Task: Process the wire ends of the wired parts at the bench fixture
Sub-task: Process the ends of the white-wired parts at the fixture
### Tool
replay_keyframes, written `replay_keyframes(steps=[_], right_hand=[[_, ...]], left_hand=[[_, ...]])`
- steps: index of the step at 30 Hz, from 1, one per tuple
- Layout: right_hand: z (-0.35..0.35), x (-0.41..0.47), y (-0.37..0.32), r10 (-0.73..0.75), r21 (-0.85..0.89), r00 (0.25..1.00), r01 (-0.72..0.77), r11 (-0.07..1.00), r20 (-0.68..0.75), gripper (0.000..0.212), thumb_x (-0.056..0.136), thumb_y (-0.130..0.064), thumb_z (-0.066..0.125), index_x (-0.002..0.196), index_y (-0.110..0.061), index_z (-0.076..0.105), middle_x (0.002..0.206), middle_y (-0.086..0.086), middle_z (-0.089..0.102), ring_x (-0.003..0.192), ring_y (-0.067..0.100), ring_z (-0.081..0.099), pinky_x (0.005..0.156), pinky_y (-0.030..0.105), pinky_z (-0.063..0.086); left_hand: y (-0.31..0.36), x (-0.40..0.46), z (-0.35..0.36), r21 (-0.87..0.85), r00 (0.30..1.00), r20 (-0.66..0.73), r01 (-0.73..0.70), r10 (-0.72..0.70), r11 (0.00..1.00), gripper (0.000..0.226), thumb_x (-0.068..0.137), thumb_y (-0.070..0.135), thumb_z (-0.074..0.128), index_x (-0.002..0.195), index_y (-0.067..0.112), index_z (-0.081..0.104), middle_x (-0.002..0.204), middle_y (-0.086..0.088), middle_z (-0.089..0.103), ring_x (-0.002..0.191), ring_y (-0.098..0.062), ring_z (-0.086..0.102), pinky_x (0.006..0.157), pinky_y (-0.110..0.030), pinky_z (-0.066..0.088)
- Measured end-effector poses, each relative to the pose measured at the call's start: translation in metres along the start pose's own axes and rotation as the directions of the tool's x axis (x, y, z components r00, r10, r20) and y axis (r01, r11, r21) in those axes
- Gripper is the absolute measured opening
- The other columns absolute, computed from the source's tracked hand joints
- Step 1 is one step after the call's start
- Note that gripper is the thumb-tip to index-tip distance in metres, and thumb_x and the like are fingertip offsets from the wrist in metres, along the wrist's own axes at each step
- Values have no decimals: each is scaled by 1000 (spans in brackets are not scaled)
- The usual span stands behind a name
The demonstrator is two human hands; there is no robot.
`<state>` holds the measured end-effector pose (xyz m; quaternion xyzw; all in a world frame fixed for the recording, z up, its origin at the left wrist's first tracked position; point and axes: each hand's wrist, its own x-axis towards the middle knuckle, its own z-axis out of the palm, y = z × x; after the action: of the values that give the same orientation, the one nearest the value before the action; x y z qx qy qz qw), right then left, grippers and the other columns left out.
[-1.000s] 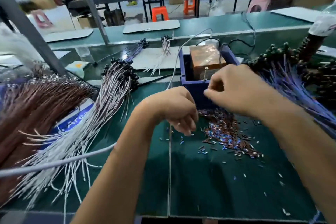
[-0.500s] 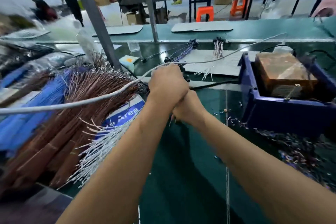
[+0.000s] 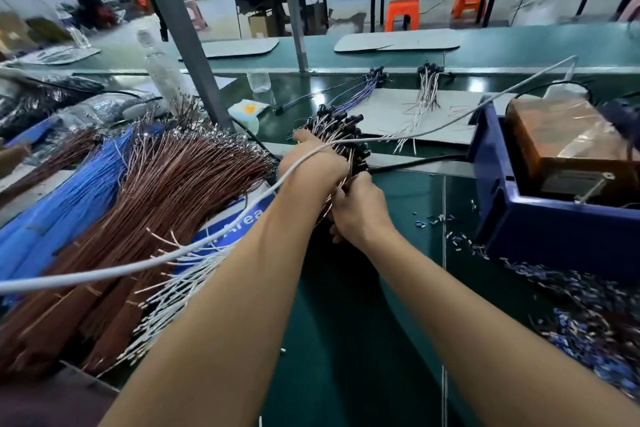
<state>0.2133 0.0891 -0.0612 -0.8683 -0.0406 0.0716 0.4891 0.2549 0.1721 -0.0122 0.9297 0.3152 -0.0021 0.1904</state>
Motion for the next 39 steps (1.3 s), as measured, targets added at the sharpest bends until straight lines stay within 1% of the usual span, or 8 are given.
replay_keyframes(steps=[7, 10, 12, 16, 24, 29, 33, 39], right_hand=[[-10, -9, -3, 97, 159, 992, -109, 981, 86, 24, 96, -18, 56, 111, -1, 47, 98, 25, 70, 55, 33, 70, 47, 36, 56], [-14, -14, -1, 88, 134, 993, -97, 986, 74, 25, 95, -13, 55, 114, 2, 51, 108, 28, 70, 83, 39, 74, 70, 47, 63], [-20, -18, 3, 78, 98, 996, -82, 992, 52, 28, 96, -18, 55, 116, 1, 54, 115, 26, 68, 101, 41, 69, 87, 50, 59], [-30, -31, 13, 25, 26, 999, -25, 999, 26, 25, 98, -20, 53, 115, -3, 57, 121, 20, 65, 110, 37, 60, 89, 41, 50], [-31, -53, 24, 4, 4, 1000, -4, 1000, -13, 21, 93, -7, 53, 113, -1, 49, 115, 20, 63, 98, 34, 57, 74, 35, 38], [-28, -62, 25, -4, 13, 998, 4, 1000, -64, 14, 95, -7, 50, 107, -5, 44, 111, 22, 63, 89, 32, 51, 70, 33, 33], [-26, -62, 26, -2, 57, 995, 7, 998, -102, 18, 100, -12, 50, 113, -1, 51, 115, 21, 65, 97, 36, 58, 74, 38, 40], [-29, -60, 29, 6, 111, 996, 4, 994, -93, 17, 98, -16, 53, 110, -4, 56, 111, 16, 67, 103, 37, 63, 92, 47, 51]], left_hand=[[-26, -16, 7, 216, 996, -31, -76, 85, 973, 27, 84, 41, 72, 89, 18, 59, 95, -5, 61, 107, -28, 67, 75, -32, 44], [-19, -21, 7, 269, 988, 30, -153, 150, 951, 35, 91, 39, 65, 72, 14, 51, 84, -3, 53, 89, -28, 60, 72, -32, 42], [-15, -26, 9, 262, 979, 68, -201, 190, 944, 32, 95, 40, 61, 78, 14, 53, 88, -2, 54, 89, -26, 57, 74, -31, 41], [-11, -40, 16, 190, 977, 42, -212, 207, 959, 18, 91, 26, 60, 79, 16, 52, 88, -3, 56, 85, -26, 54, 72, -31, 42], [-15, -66, 23, 230, 890, 1, -444, 456, 866, 11, 97, 22, 56, 101, 18, 46, 112, -13, 68, 104, -36, 65, 70, -35, 38], [-18, -70, 15, 248, 848, 89, -527, 523, 813, 33, 96, 42, 62, 114, 14, 56, 115, -14, 66, 105, -36, 63, 73, -36, 43], [-8, -73, 6, 233, 913, 16, -400, 408, 887, 28, 93, 44, 67, 94, 18, 59, 103, -7, 65, 89, -29, 58, 72, -33, 44], [14, -85, 0, 144, 943, -229, -213, 243, 966, 20, 98, 8, 56, 111, 13, 70, 113, -9, 70, 108, -30, 69, 83, -37, 54]])
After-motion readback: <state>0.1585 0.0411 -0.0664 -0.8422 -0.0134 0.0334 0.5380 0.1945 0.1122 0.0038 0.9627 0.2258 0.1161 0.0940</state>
